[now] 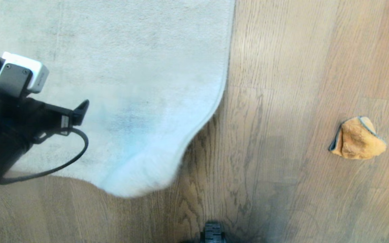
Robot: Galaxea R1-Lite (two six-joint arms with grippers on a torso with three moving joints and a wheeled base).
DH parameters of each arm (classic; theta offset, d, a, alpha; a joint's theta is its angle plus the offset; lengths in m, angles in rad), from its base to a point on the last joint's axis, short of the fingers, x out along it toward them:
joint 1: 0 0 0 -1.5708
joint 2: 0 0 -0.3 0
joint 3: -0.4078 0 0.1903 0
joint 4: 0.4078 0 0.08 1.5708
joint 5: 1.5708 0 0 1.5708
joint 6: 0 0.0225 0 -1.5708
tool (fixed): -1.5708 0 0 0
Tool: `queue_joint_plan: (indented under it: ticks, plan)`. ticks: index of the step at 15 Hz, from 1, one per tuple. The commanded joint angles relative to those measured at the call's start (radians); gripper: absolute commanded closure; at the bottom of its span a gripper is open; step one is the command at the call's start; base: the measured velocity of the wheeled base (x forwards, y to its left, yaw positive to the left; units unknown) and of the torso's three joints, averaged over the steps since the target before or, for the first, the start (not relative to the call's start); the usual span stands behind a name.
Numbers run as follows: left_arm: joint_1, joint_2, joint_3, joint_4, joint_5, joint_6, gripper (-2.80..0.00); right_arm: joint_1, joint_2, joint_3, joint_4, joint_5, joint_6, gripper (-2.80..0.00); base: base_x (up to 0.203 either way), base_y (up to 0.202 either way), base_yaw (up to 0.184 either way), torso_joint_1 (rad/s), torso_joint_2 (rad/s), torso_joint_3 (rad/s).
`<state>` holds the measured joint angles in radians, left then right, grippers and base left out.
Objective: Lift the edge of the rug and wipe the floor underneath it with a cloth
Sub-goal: Lay down the carpet
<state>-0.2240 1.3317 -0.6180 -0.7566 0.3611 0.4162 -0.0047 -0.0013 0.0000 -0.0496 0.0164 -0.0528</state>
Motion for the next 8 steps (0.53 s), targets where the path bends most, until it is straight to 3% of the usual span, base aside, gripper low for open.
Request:
queue_joint_plan:
  ticks: [1,8]
  plan:
    - [-0.003,0.023,-0.037,-0.004,0.002,0.003,-2.80,0.000,0.001,0.000,-0.001,0.000,-0.001,0.00,0.000,0.000,0.000,0.000,0.00,0.000]
    - [-0.018,0.033,-0.003,-0.004,0.003,0.002,-2.80,0.000,0.001,0.000,-0.001,0.000,-0.001,0.00,0.000,0.000,0.000,0.000,0.00,0.000]
